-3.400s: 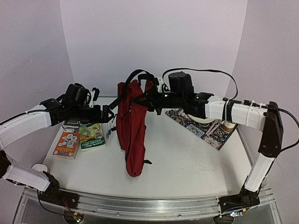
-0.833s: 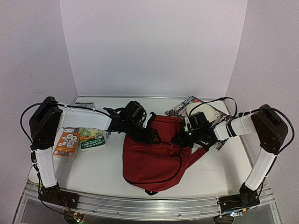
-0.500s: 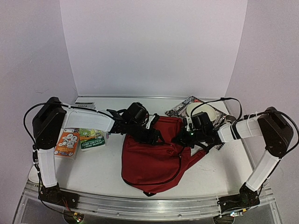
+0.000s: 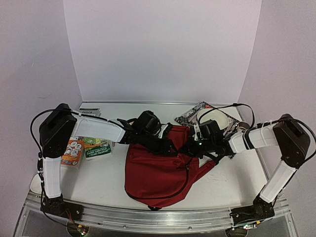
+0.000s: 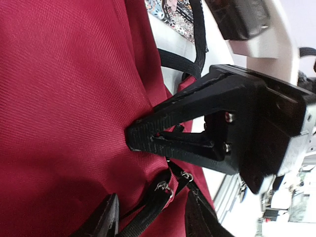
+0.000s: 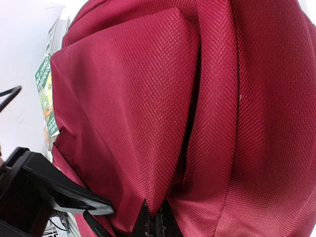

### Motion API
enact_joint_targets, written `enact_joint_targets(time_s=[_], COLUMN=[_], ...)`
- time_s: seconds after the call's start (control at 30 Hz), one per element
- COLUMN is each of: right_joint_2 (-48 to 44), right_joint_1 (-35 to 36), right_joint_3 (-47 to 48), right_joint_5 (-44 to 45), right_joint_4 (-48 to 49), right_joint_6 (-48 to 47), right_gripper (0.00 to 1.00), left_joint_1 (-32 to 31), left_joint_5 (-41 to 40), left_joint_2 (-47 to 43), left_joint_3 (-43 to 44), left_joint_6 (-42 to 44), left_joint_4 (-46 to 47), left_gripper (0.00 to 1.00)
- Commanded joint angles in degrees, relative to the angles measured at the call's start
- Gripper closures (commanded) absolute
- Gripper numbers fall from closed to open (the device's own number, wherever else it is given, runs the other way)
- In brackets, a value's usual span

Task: Pack the student bag
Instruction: Grab the student bag from the lower front pocket, then unzip the lower front pocket of the student bag.

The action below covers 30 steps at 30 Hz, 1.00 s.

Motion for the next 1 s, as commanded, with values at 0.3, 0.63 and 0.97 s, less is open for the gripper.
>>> enact_joint_targets(time_s=[0.3, 0.63, 0.97], right_joint_2=[-5.71, -11.37, -13.62], right_joint_1=[0.71, 0.57, -0.29], right_joint_3=[-1.59, -0.63, -1.46], right_joint_5=[1.54, 8.68, 10.66], right_joint_4=[0.18, -11.12, -18.98], right_joint_6=[-1.30, -7.53, -9.66], right_gripper=[1.00, 1.00, 1.00], left_joint_1=[-0.61, 1.10, 8.56], left_joint_5=[0.06, -9.03, -18.54], left_joint_2=[-2.71, -11.41, -21.39], left_joint_3=[-2.35, -9.75, -20.85], left_joint_6=[-1.63, 1.10, 4.16], left_joint_4=[4.40, 0.88, -6.02], left_gripper=[1.00, 1.00, 1.00])
